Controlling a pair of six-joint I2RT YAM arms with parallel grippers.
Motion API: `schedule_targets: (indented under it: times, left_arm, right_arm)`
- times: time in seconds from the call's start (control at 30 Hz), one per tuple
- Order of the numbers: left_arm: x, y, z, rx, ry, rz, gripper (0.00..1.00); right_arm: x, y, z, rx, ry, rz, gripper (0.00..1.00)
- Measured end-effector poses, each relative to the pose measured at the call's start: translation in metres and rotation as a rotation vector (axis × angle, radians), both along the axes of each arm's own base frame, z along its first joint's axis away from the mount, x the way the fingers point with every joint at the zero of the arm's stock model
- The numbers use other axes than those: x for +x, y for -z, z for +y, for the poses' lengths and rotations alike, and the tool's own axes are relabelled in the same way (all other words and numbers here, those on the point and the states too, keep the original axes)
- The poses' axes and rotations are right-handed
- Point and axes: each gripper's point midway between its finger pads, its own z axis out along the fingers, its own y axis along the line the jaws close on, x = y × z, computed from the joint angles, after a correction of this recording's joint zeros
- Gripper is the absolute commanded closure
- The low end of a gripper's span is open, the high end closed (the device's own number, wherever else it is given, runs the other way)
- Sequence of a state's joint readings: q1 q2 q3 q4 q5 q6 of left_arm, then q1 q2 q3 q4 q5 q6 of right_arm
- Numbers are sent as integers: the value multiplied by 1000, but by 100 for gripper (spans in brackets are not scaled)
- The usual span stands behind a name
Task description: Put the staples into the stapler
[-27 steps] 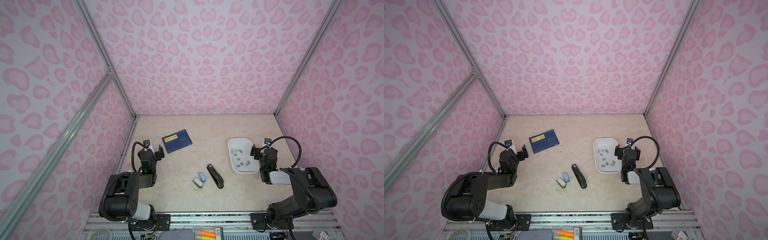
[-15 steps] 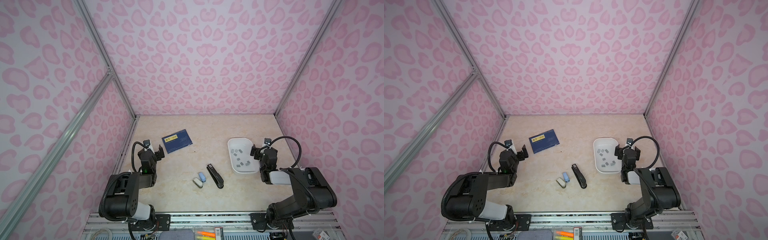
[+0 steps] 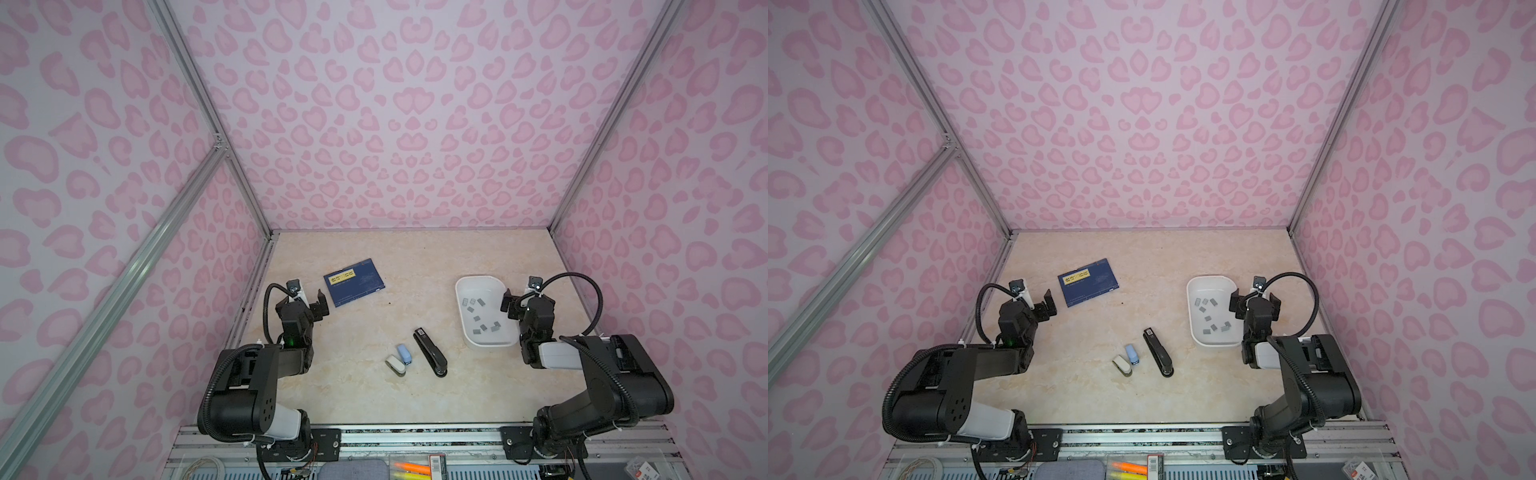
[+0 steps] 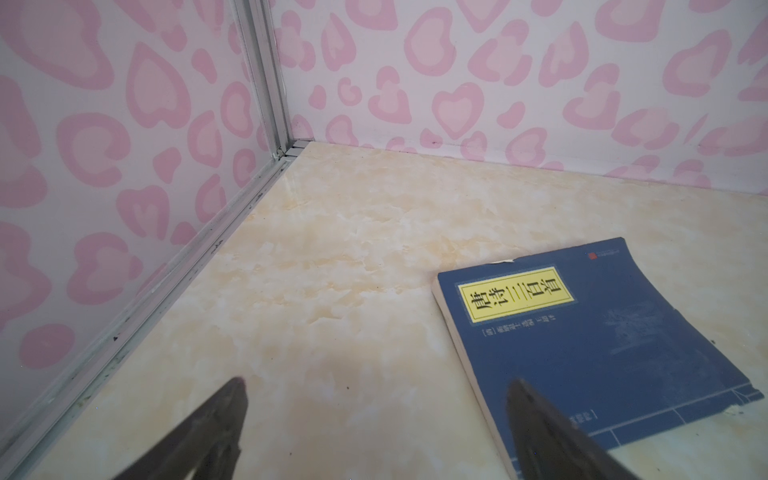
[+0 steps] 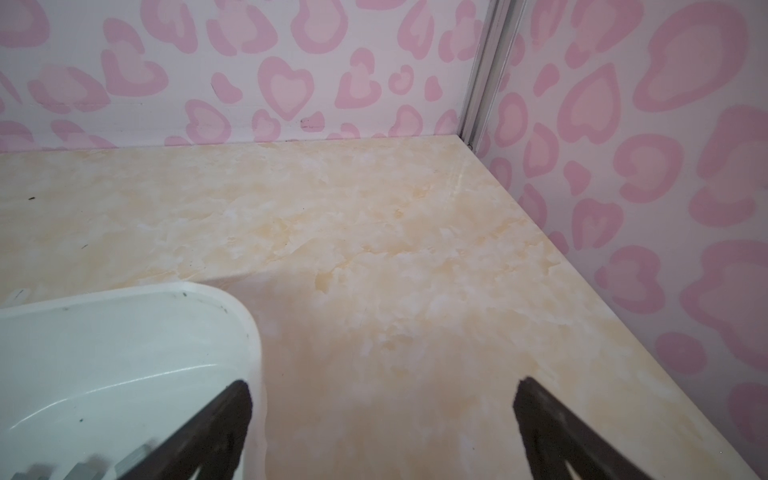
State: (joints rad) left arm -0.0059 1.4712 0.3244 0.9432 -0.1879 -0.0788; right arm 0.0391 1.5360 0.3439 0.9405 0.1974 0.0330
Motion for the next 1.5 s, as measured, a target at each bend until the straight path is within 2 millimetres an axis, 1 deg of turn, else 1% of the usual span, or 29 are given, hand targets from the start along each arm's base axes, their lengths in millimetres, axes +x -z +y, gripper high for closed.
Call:
schedule_targets:
  times: [0.13,0.17,0.2,0.23,0.27,0.3,0.33,0.4,0.47,0.53,0.57,0.6,0.63,0.67,0.7,0.73,0.77,0.83,0.87,0.9,0.93,1.0,1.03,1.07,1.17,1.23,1.3,1.4,1.5]
  left_arm:
    - [0,0,1,1,-4,1,2]
    - [0,-2,2,5,-15,5,2]
    - [1,-8,5,9,-30,11,2]
    - [3,-21,6,8,-43,2,2]
    - [5,-39,7,5,-49,-29,2]
    - [3,-63,7,-7,-53,-89,2]
    - [-2,-84,6,-22,-55,-149,2]
    - [-16,-109,6,-59,-60,-217,2]
    - [-28,-126,5,-121,-66,-247,2]
    - [-37,-150,3,-203,-65,-272,2]
    - [-40,-163,0,-238,-56,-277,2]
    - [-44,-178,-3,-273,-44,-286,2]
    - [-48,-190,-5,-307,-32,-294,2]
    - [-52,-197,-6,-336,-35,-295,2]
    - [-59,-200,-5,-374,-45,-284,2]
    - [-64,-200,-5,-400,-52,-272,2]
    - [-69,-198,-7,-421,-43,-256,2]
    - [-76,-195,-17,-453,7,-226,2]
    - [-78,-194,-21,-470,28,-215,4]
    - [-79,-191,-25,-495,38,-203,4]
    - [-79,-189,-25,-518,32,-194,4]
    - [-75,-181,-28,-546,40,-163,3]
    - [-73,-177,-33,-552,61,-139,1]
    - [-71,-175,-39,-560,86,-118,1]
    - [-68,-173,-67,-551,213,-68,1]
    - [-72,-171,-94,-522,315,-40,0]
    - [-80,-162,-126,-496,432,-17,0]
    - [-96,-141,-173,-461,594,41,0]
    - [-105,-128,-221,-383,741,103,3]
  right_arm:
    - [0,-2,0,-2,6,-5,0]
    - [-1,-6,-1,-9,20,-4,0]
    - [1,-16,-2,-18,37,-7,0]
    - [6,-33,-3,-22,55,-21,0]
    - [11,-52,-4,-15,73,-54,0]
    - [16,-74,-7,5,101,-96,0]
    - [19,-88,-11,29,137,-116,0]
    - [22,-101,-19,83,205,-86,0]
    - [27,-115,-22,139,243,-44,0]
    - [27,-129,-14,212,220,-34,0]
    - [22,-129,-6,251,184,-23,0]
    - [13,-126,3,287,148,-13,0]
    - [0,-120,15,323,105,0,0]
    - [-10,-116,27,346,61,9,0]
    - [-21,-114,45,369,-3,11,0]
    - [-32,-117,68,387,-87,6,0]
    - [-39,-120,84,397,-141,0,0]
    - [-58,-128,126,408,-280,-10,0]
    - [-66,-129,143,409,-336,-6,1]
    - [-78,-126,164,405,-405,10,4]
    - [-89,-123,181,399,-466,30,4]
    - [-106,-121,203,423,-539,55,3]
    - [-114,-122,213,447,-576,61,3]
    - [-121,-126,221,483,-607,61,3]
    - [-142,-143,243,627,-683,57,2]
    - [-160,-154,256,723,-738,66,2]
    - [-175,-164,265,789,-786,80,1]
    - [-184,-175,262,880,-795,64,1]
    - [-191,-174,255,931,-793,58,1]
